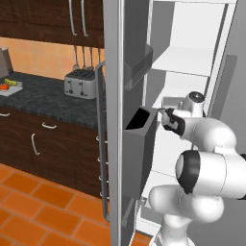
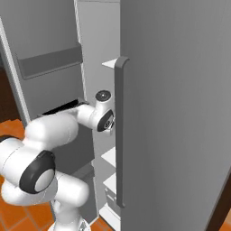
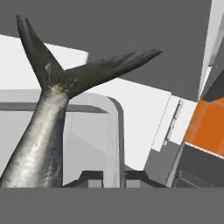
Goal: Take the meat container that has the fish and place it on the second highest rack of the freezer. Then take the vegetable container that has the squash and cucumber and place it on the highest rack of the freezer.
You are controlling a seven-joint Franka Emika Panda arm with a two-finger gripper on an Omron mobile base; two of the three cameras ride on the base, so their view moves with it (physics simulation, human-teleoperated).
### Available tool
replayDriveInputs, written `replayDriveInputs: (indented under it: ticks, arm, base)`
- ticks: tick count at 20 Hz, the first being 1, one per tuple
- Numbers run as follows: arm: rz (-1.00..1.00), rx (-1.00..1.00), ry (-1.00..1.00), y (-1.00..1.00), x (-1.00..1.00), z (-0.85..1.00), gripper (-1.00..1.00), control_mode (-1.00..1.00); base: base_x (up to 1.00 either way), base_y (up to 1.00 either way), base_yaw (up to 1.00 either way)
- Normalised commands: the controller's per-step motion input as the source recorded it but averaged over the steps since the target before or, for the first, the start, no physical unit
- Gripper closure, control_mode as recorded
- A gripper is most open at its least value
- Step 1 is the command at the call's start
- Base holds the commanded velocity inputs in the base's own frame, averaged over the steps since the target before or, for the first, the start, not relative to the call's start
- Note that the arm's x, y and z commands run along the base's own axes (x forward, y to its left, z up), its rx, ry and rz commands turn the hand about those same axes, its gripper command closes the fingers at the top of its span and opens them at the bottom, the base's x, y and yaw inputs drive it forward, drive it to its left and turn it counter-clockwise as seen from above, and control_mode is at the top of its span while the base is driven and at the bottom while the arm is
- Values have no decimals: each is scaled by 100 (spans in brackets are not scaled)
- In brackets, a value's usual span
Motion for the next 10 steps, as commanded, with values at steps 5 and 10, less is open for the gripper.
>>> replayDriveInputs:
  ticks: [5, 10]
  arm:
    - [-2, 0, 3, -22, 79, 0, 100, -100]
    - [-1, 0, 3, -26, 85, -4, 100, -100]
  base:
    - [0, 0, 0]
    - [0, 0, 0]
